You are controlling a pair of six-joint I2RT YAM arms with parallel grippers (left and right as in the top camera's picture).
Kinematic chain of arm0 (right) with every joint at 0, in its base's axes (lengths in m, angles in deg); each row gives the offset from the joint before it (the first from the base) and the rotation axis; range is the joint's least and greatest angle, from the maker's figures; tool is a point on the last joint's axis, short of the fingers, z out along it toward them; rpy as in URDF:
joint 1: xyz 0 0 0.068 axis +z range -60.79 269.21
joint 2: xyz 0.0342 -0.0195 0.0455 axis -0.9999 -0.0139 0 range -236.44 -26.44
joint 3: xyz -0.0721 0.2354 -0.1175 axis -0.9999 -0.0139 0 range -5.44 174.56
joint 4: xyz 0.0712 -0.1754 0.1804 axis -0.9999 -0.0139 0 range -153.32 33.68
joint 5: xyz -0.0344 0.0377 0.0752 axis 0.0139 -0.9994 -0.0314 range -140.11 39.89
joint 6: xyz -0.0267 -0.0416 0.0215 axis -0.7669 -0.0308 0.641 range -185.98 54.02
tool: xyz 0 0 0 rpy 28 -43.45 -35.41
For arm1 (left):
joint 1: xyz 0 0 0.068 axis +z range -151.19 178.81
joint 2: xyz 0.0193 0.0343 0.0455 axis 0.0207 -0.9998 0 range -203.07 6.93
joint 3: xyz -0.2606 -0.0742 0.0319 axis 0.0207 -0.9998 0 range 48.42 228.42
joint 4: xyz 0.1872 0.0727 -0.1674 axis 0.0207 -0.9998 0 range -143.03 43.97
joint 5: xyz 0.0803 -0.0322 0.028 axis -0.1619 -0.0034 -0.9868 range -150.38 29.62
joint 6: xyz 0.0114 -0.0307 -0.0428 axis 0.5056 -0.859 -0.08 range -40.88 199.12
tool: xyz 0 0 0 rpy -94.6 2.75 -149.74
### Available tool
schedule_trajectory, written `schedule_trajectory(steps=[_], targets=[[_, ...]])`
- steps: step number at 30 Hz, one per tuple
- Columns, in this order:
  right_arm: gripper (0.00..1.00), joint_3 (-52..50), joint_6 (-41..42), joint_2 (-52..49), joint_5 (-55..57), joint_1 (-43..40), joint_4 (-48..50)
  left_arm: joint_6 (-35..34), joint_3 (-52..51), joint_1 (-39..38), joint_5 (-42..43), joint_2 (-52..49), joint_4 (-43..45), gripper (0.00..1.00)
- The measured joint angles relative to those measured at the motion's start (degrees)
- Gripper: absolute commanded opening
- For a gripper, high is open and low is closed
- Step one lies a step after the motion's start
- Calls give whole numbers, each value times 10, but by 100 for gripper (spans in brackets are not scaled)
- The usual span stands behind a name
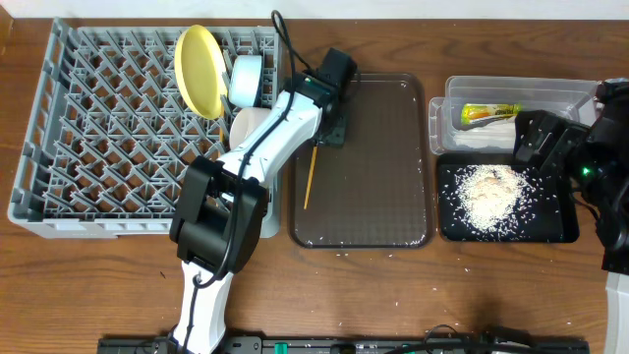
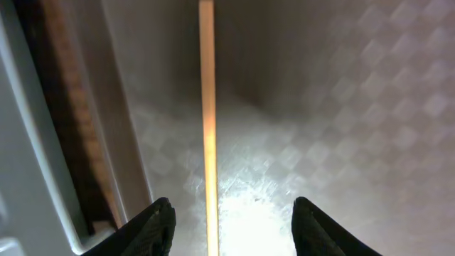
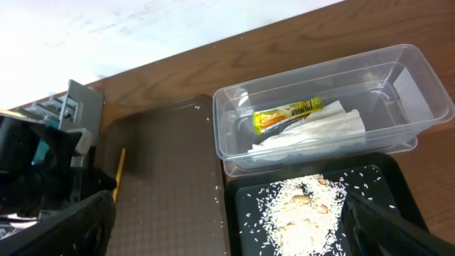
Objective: Sort waste into correct bins and load items into the dishwasher
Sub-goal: 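Move the left gripper back over the remaining chopstick on the brown tray, then grasp the remaining wooden chopstick with the left gripper and lift it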
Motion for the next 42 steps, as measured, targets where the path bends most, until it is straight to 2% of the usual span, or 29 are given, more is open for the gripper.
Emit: schedule_trajectory(steps=[25, 42], targets=[[99, 0, 0, 0, 0, 0, 0, -24, -19, 4, 29, -27, 24, 53], [99, 0, 0, 0, 0, 0, 0, -80, -19, 13, 56, -46, 56, 53]])
